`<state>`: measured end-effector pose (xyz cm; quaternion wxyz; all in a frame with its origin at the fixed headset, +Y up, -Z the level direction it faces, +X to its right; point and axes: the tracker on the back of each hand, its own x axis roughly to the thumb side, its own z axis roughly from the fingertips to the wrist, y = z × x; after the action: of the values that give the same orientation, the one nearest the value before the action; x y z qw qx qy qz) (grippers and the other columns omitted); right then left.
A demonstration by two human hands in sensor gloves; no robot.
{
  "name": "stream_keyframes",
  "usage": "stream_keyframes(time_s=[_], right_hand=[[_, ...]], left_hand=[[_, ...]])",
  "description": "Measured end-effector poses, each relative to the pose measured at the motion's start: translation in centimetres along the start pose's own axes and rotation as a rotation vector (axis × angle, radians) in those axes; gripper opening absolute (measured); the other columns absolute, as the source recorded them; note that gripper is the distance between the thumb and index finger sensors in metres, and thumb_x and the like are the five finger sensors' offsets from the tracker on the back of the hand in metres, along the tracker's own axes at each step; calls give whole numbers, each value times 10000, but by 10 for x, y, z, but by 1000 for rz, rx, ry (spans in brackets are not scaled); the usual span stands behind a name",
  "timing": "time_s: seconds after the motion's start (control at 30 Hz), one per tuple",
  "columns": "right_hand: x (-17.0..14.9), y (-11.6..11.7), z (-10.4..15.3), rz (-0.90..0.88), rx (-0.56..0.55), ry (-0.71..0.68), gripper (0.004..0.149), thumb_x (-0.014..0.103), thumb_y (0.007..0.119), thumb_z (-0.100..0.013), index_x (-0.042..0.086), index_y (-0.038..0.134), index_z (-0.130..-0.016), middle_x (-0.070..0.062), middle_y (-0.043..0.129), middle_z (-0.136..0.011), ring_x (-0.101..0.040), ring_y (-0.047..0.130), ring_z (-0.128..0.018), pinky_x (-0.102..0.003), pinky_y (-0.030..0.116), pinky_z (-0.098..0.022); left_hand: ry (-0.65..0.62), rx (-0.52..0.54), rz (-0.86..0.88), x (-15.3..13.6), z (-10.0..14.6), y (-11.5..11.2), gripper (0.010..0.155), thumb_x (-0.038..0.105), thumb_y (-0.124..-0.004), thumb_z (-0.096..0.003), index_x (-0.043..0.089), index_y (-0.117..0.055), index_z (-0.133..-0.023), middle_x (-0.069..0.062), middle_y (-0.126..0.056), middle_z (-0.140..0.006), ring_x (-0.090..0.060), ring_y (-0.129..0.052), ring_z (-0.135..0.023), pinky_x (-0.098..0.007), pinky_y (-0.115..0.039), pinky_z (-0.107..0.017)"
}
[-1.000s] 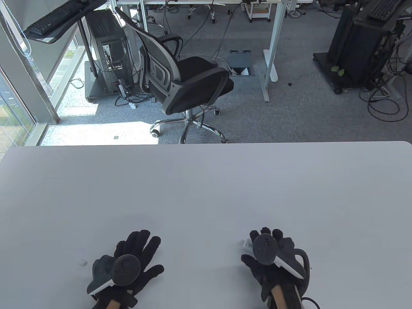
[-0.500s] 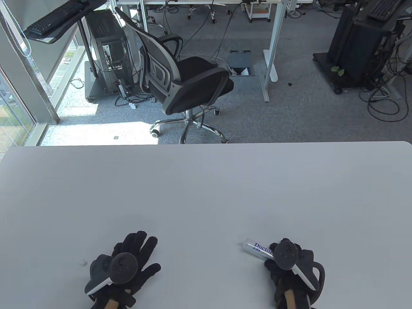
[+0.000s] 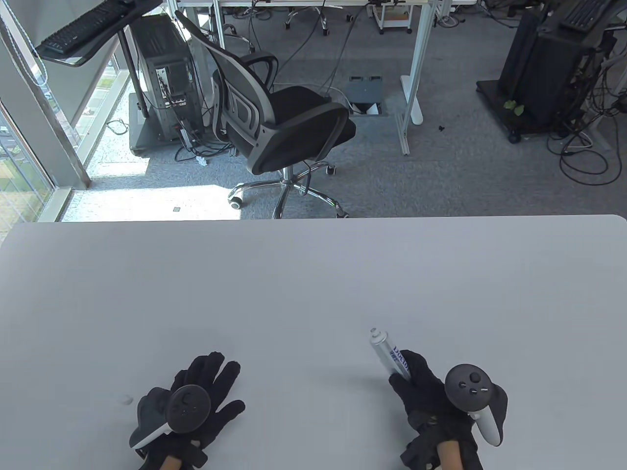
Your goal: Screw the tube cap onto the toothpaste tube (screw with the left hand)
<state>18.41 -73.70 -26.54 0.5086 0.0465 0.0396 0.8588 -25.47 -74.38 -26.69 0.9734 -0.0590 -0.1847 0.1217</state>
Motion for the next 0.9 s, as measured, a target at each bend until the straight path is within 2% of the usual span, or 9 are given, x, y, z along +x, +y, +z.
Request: stream_keyframes(time_s=[0.17, 0.2, 0.3, 0.4, 0.43, 0.53, 0.67, 0.77, 0.9], right_hand=[[53, 23, -4, -169, 101, -152, 468, 264, 698, -605, 254, 484, -1021, -221, 553, -1028, -538, 587, -919, -750, 491, -622], [65, 27, -6, -172, 131, -170, 469, 264, 698, -607, 255, 483, -1023, -224, 486, -1061, -537, 586, -919, -749, 490, -623], [98, 46, -10, -118, 198, -205, 472, 268, 696, -612, 260, 477, -1030, -218, 485, -1064, -532, 587, -922, -743, 493, -629], [115, 79, -16, -111, 246, -252, 477, 275, 696, -612, 268, 475, -1034, -206, 486, -1065, -519, 595, -923, -735, 507, -631], [115, 84, -17, -124, 252, -255, 477, 272, 702, -610, 270, 482, -1033, -205, 487, -1064, -518, 598, -920, -735, 505, -631], [103, 121, -21, -255, 309, -244, 478, 267, 716, -603, 266, 498, -1028, -206, 569, -1020, -520, 609, -908, -732, 514, -627], [76, 150, -25, -348, 401, -133, 484, 241, 737, -595, 249, 519, -1027, -228, 577, -1008, -548, 603, -887, -749, 495, -619], [69, 155, -26, -246, 428, -115, 487, 254, 737, -594, 258, 517, -1028, -218, 583, -1006, -538, 616, -884, -740, 510, -621], [66, 157, -25, -231, 452, -98, 485, 252, 736, -595, 255, 519, -1028, -220, 583, -1006, -539, 617, -880, -739, 509, -622]], left_hand=[[-13, 74, 58, 0, 3, 11, 750, 649, -626, -563, 344, -358, -1195, -103, -273, -1241, -373, -298, -1130, -637, -335, -764], [-13, 94, 68, 0, 4, 15, 748, 647, -628, -563, 342, -366, -1195, -100, -281, -1241, -374, -303, -1131, -638, -342, -763], [6, 128, 56, -3, 4, 28, 744, 644, -629, -566, 341, -373, -1195, -101, -311, -1243, -374, -348, -1137, -643, -375, -763], [56, 131, -1, -16, 7, 47, 728, 636, -639, -565, 350, -402, -1192, -100, -410, -1237, -369, -450, -1131, -645, -433, -757], [66, 125, -15, -19, 8, 50, 727, 636, -638, -565, 352, -403, -1192, -97, -437, -1234, -365, -474, -1129, -642, -449, -756], [155, 121, -115, -46, 19, 74, 697, 611, -650, -569, 357, -446, -1185, -94, -548, -1207, -358, -586, -1102, -634, -501, -747], [287, 74, -222, -82, 32, 92, 692, 518, -779, -552, 355, -502, -1165, -64, -715, -1123, -328, -778, -1000, -617, -570, -732], [362, -12, -303, -106, 34, 82, 677, 451, -831, -538, 356, -548, -1145, -49, -761, -1088, -302, -836, -948, -609, -595, -723], [426, -172, -373, -125, 30, 55, 659, 436, -854, -526, 350, -596, -1126, -30, -796, -1062, -279, -868, -921, -605, -609, -720]])
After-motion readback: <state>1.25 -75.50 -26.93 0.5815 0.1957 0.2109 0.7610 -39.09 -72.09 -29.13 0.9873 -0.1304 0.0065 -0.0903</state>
